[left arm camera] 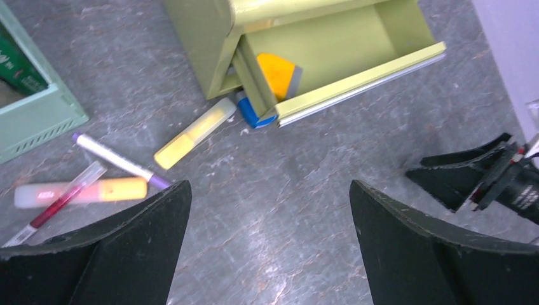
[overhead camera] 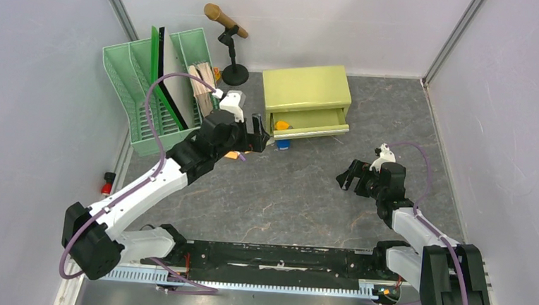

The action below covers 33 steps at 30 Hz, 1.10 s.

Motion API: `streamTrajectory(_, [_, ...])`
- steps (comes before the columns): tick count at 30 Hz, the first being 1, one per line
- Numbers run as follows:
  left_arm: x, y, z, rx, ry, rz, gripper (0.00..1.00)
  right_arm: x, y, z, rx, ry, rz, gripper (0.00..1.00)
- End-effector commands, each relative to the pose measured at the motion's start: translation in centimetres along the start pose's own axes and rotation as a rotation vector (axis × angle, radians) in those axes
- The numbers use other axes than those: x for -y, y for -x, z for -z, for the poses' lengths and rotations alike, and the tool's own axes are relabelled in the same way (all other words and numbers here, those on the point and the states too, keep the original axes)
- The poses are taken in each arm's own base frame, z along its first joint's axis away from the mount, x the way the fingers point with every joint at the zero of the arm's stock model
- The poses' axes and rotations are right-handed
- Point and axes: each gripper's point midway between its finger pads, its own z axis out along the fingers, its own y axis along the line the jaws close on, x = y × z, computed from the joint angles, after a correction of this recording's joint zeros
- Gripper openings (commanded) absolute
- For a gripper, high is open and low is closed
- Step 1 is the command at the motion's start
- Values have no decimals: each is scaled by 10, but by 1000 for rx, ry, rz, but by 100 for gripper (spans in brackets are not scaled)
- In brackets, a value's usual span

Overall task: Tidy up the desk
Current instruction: Place the stationery in the drawer.

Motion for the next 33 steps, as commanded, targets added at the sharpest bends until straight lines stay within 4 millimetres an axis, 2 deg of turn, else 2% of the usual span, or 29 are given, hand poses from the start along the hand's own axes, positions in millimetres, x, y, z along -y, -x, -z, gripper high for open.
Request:
streamTrajectory(1, [-22, -13, 10, -10, 89, 25, 100, -7, 17, 0, 32, 22, 30, 98])
streamTrajectory(7, [-46, -62, 4, -97, 192, 176, 100, -11, 14, -1, 29, 50, 3, 98])
streamTrajectory(11, [-43, -92, -14, -117, 166, 330, 100, -11, 11, -2, 24, 56, -1, 98])
streamTrajectory(17, [-34, -126, -42, -185, 127, 431, 100, -9, 9, -3, 8, 49, 16, 98])
streamTrajectory(20, [-24, -130, -56, -197, 83, 450, 100, -8, 7, -4, 1, 48, 13, 98])
streamTrajectory(27, [-25, -137, -76, -210, 109, 433, 100, -11, 5, -5, -2, 66, -2, 98])
streamTrajectory(33, [-36, -122, -93, -148, 169, 362, 99, -12, 3, -7, -5, 76, -16, 98])
